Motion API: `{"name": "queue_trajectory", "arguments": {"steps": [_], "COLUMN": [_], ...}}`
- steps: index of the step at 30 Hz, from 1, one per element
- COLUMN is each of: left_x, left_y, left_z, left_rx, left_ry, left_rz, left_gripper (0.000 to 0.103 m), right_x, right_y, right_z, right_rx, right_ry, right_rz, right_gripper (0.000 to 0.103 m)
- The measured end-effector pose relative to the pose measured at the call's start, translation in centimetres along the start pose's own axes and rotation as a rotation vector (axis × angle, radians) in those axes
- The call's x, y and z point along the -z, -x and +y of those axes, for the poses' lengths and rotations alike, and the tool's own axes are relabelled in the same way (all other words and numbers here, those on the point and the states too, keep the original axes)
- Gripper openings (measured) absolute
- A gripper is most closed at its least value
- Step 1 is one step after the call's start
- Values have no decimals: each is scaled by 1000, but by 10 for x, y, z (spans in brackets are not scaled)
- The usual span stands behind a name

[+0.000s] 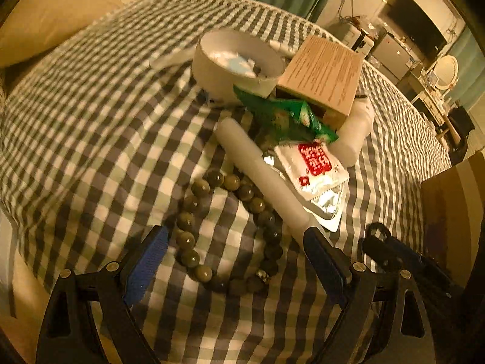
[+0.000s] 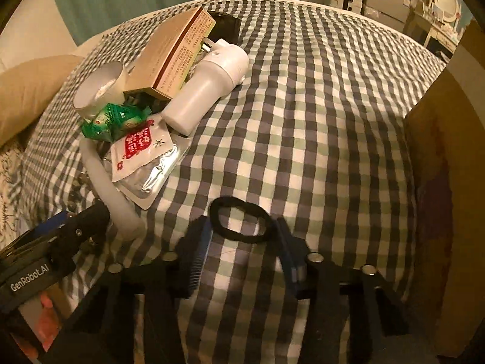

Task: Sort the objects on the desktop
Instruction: 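Grasp the bead bracelet with left tool while right tool grasps black hair tie, then carry bracelet and hair tie into the cardboard box and open both tools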

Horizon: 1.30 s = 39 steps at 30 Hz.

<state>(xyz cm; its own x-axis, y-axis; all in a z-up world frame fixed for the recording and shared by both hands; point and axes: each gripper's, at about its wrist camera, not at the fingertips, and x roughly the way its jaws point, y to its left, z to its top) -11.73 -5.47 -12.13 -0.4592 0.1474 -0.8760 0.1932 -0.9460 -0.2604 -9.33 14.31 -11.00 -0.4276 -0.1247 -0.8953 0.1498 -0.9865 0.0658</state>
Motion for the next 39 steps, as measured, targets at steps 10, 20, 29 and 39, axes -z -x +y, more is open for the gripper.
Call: {"name": "queue_trajectory", "arguments": {"steps": [10,20,29,39], "left_x": [7,16,17,27], "left_y": [9,51,99,131], "left_z": [17,10,-17,-49], "left_rx": [90,129,153,143], "left_ry": [49,3,-93,-218], "left_rz": [7,-134,-293,-352], "left_gripper": [11,11,11,11], "right_x": [7,2,0,4], "right_y": [20,55,91,128], "right_z": [-6,-21,-25,-19], "right_rx": [-4,-75,-166,-146], "right_ry": [7,-46,-70,-35], "right_rz": [-34,-145,-251,-327], "right_gripper": [11,7,7,7]}}
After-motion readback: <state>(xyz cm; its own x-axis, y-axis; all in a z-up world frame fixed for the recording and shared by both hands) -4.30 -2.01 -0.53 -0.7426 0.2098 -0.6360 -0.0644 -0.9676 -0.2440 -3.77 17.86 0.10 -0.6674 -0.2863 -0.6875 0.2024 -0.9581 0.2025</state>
